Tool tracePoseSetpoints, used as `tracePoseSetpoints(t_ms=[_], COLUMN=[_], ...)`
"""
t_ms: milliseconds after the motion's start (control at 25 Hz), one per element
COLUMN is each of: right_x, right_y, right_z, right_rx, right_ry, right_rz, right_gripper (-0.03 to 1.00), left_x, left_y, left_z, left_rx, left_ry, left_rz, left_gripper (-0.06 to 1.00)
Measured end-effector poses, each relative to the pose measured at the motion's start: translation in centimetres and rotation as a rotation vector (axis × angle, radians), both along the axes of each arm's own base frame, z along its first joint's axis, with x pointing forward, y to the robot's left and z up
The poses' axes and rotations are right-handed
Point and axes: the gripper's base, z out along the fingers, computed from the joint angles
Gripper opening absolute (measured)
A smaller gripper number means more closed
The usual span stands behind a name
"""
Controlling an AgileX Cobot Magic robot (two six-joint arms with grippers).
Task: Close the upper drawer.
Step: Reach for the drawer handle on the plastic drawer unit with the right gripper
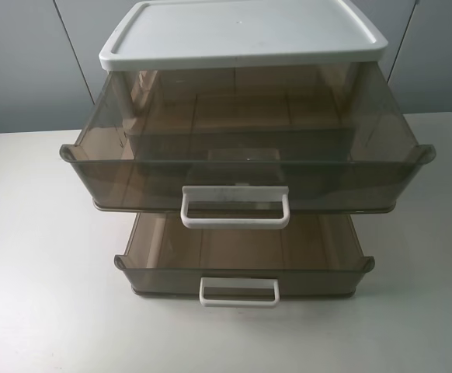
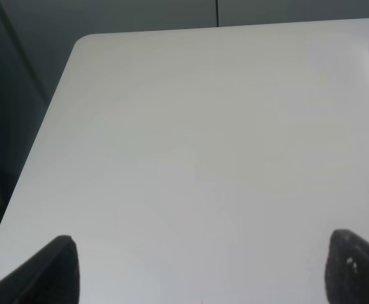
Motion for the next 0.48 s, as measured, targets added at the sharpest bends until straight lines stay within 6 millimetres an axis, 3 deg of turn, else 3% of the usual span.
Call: tracePoseSetpoints(t_ms=[480], right_x=[0.00], right_y=[0.00], right_z=[0.00], right_rx=[0.003], right_ry=[0.000], right_rz=[-0.001], right_gripper=[0.70], left_x=[0.00], left_y=[0.00], left_z=[0.00], left_rx=[0.000], left_ry=[0.000], left_rz=[0.000], left_gripper=[0.74])
